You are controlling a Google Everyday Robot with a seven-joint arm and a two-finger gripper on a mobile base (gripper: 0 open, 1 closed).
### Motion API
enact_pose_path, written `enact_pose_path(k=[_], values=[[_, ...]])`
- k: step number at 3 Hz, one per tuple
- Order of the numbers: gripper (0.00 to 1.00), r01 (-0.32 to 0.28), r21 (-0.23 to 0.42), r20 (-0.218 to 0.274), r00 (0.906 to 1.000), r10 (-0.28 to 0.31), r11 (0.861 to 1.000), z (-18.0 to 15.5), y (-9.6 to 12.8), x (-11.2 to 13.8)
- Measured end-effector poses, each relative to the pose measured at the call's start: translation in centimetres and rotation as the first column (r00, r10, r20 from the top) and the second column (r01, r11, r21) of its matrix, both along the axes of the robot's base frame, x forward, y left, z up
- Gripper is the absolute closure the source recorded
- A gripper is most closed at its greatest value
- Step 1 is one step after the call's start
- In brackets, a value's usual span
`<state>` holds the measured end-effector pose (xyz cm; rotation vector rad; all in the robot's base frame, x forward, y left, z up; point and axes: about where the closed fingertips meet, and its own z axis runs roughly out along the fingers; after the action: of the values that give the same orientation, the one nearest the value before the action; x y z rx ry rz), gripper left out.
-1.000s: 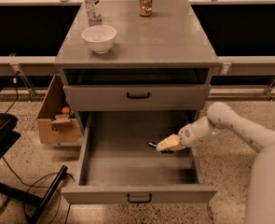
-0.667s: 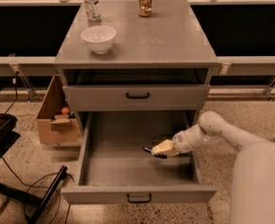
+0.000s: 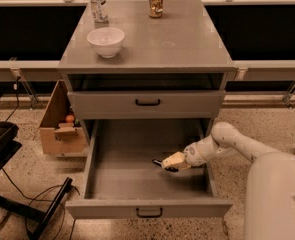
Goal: Place rxbar blueberry into middle drawer
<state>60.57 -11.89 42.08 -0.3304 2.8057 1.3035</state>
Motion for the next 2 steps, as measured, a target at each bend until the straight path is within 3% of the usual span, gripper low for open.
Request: enact_pose_path(k=[2], values=[[0.16,0.0,0.0,0.0,1.0,0.0,1.0,0.0,0.01,0.0]])
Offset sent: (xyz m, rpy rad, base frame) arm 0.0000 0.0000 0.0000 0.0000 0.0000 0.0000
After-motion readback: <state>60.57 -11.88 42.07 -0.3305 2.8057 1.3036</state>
